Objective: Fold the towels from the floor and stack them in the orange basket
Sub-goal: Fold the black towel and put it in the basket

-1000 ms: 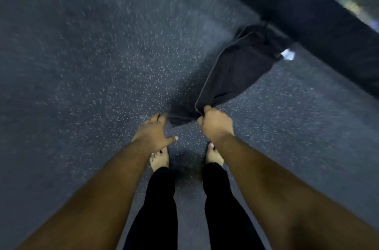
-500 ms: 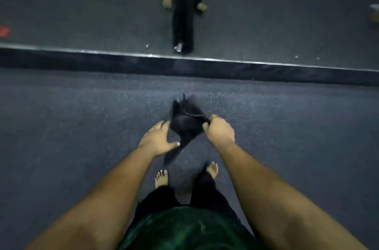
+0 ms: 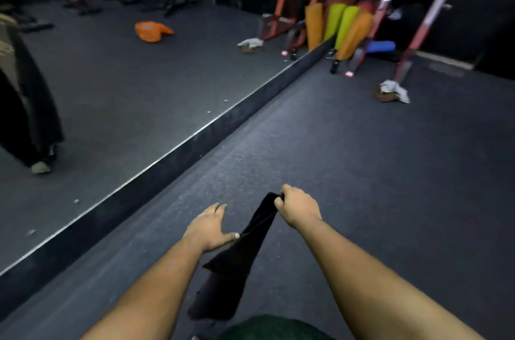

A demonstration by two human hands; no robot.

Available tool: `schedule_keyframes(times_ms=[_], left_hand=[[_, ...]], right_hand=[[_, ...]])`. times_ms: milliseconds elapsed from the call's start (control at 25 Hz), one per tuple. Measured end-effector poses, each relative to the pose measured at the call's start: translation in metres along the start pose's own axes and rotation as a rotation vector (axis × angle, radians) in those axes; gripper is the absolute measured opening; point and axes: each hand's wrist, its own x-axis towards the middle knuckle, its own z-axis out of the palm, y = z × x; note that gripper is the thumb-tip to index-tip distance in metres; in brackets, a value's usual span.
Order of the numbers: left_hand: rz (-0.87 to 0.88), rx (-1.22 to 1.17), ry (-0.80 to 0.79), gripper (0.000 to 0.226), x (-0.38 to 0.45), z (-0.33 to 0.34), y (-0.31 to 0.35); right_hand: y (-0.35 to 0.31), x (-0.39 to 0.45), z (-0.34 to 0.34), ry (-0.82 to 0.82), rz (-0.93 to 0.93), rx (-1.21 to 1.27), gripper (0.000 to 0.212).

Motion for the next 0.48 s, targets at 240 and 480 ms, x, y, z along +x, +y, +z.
schedule_keyframes(times_ms=[240,480], left_hand=[[0.246,0.026,-0.032,0.107,0.034,0.04,0.222],[0.524,0.147,-0.108,0.107,0.064,0.084,0.432]], right_hand=[[0.216,-0.075,-0.076,0.138,0.243,0.072,0.023],[0.39,-0.137,-0.153,0.306,0.498,0.15,0.016]])
